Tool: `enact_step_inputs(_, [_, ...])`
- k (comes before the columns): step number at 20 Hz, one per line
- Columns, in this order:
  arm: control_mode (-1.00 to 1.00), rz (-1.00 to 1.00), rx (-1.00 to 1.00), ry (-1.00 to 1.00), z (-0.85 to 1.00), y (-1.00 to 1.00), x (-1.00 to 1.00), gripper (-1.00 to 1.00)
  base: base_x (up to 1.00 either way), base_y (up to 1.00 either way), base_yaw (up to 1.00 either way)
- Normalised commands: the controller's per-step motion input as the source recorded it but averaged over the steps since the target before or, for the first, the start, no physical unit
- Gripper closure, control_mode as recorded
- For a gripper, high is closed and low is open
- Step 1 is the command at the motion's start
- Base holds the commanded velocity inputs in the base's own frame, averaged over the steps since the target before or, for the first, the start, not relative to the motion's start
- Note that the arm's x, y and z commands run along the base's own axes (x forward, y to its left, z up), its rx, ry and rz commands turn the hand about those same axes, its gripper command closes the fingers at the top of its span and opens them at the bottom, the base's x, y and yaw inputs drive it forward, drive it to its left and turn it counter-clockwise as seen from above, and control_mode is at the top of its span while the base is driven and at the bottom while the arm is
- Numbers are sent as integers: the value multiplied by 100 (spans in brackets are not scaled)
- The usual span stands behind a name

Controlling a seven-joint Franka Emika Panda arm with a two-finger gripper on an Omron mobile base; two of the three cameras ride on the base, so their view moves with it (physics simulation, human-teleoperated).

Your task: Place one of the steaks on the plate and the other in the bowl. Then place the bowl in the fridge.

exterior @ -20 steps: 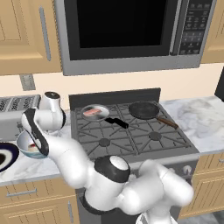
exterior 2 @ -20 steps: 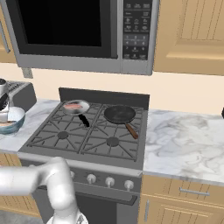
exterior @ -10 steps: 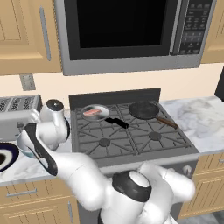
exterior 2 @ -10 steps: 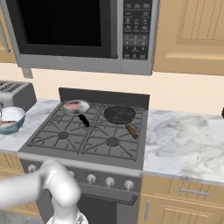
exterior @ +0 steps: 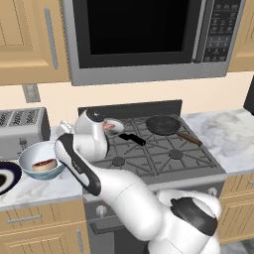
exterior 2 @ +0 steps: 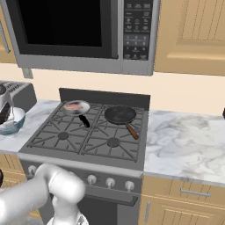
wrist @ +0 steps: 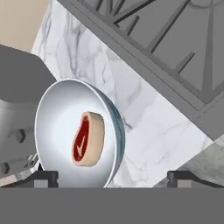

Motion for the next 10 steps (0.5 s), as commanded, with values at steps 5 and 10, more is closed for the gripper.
enact_step_inputs(5, [-100, 13, -6, 2, 0, -91, -15, -100, 0, 0, 0])
enact_step_inputs(10, [-100, 14, -12, 5, 0, -80, -3, -100, 0, 0, 0])
